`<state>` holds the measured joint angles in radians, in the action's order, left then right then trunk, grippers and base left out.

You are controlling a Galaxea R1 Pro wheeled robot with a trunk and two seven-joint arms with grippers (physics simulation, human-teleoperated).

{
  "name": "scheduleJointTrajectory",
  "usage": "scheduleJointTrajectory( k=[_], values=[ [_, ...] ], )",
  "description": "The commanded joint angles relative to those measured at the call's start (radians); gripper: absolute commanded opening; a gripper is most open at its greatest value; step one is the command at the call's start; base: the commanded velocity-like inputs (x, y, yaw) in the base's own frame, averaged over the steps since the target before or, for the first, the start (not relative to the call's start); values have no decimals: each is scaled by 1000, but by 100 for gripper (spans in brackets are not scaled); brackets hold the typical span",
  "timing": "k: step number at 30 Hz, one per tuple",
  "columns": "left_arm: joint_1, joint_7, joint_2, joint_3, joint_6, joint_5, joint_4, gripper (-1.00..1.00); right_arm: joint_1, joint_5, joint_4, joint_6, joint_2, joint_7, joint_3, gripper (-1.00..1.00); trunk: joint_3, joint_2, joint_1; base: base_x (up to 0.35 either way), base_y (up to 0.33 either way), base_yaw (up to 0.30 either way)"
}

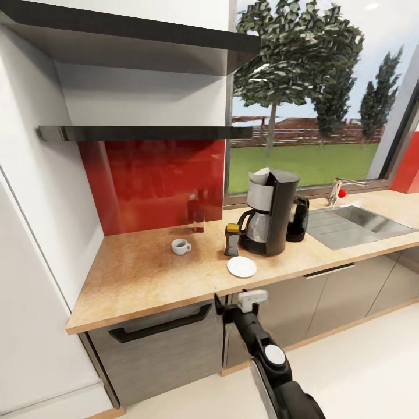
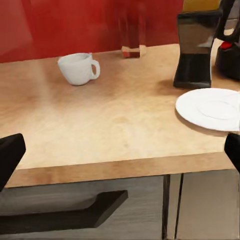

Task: Set up a coffee station on the kitchen countertop: keep the coffee maker on the countertop, move the bottle of coffee from the kitchen shelf to the counter next to the coffee maker, place a paper coffee filter on top of the coffee maker, put the saucer next to the coffee maker with the coffee cup on the saucer, and place the electric kettle next to the coffee maker.

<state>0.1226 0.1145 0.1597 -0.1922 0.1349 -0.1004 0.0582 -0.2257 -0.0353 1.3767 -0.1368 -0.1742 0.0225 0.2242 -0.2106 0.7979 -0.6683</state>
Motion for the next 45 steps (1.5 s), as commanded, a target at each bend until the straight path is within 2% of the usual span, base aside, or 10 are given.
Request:
scheduleJointTrajectory(
  k=[1,2,3,6,7,16,17,24,35,45],
  values=[
    [6,2,1,-7,2,-11,2,100,-38,3,1,-46,0,-10,1,100,-1,1,0,0,0,0],
    [10,2,2,-7,2,-11,2,100,-67,16,1,-78,0,-25,2,100,-1,1,0,0,0,0],
    [15,1,4,-7,2,-11,2,100,-121,55,-3,-143,0,-63,4,100,-1,1,0,0,0,0],
    [24,1,6,-7,2,-10,2,100,-216,132,-25,-298,0,-156,6,100,-1,1,0,0,0,0],
    [25,1,6,-7,2,-11,2,100,-234,142,-35,-327,0,-172,6,100,-1,1,0,0,0,0],
    [31,0,4,-7,1,-11,2,100,-320,158,-99,-489,0,-265,11,100,-1,1,0,11,0,0],
    [31,0,3,-7,0,-11,2,100,-328,159,-100,-523,0,-275,33,100,-1,1,0,162,71,0],
    [31,2,2,-8,-2,-10,0,100,-334,160,-97,-548,0,-281,68,100,-1,1,0,243,171,0],
    [32,2,3,-7,-3,-10,-1,100,-334,161,-97,-549,0,-282,70,100,-1,1,0,260,209,0],
    [46,1,-1,-7,-3,-10,0,100,-334,161,-105,-552,0,-279,70,100,-1,1,0,304,21,0]
  ],
)
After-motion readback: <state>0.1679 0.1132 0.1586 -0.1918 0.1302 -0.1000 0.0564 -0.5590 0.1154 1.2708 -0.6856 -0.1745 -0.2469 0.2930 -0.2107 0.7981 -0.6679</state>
